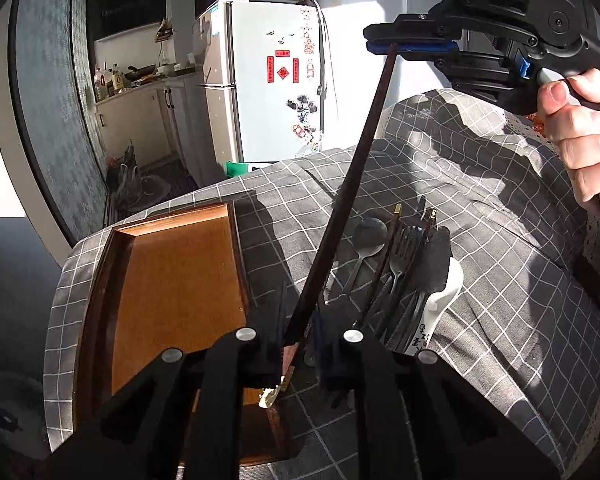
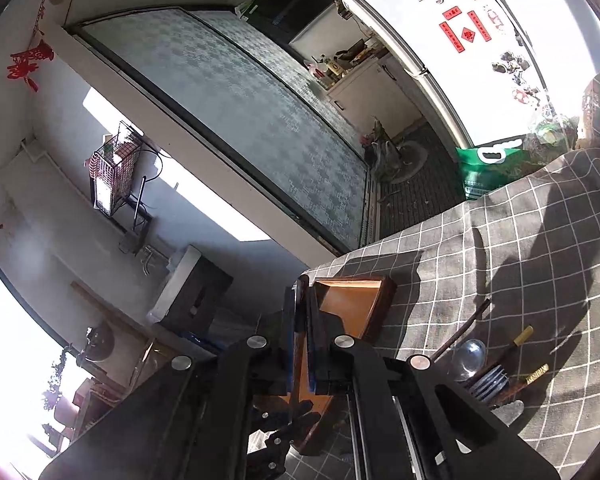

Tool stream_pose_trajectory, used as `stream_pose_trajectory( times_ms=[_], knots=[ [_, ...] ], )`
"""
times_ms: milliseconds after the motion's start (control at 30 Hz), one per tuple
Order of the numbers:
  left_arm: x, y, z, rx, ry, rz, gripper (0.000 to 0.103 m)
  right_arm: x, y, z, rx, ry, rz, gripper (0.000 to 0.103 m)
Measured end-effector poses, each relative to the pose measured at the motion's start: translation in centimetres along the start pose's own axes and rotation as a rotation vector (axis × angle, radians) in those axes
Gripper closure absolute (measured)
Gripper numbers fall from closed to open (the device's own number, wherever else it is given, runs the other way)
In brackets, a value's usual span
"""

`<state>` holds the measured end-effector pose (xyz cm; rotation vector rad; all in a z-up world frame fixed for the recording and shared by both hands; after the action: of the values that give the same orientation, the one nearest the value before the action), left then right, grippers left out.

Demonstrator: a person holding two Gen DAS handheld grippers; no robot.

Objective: Organize utensils
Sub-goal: 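Carry the chopstick with the left gripper into the wooden tray and release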

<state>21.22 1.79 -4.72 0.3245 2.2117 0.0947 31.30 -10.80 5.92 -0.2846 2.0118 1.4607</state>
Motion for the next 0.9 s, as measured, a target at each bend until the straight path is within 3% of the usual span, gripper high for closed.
stream_pose_trajectory(
  times_ms=[200,367,900],
  knots=[
    [2.1,5.9,2.5,-0.104,0.078,-0.102,0.089,0.0,-1.5,8.1,0.031,0.094,0.0,0.097],
    [3.7,8.7,3.7,-0.139,0.118,-0.14,0.089,0.5,-3.0,12.5,0.036,0.135,0.017,0.097],
    [6.5,11.5,4.4,-0.198,0.179,-0.163,0.087,4.8,-7.7,19.6,0.096,0.242,0.12,0.094]
  ],
)
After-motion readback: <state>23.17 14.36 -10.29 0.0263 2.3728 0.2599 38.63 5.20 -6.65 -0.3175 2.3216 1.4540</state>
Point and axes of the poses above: each gripper's, at about its wrist camera, not at the fingertips, and z roughly the way its jaws point, y to its left, x to its underside, the point moved 8 cm from there along z, roughly the way its jaws point, and after that the axes turned 13 degrees about -x, right-handed, at the moved point
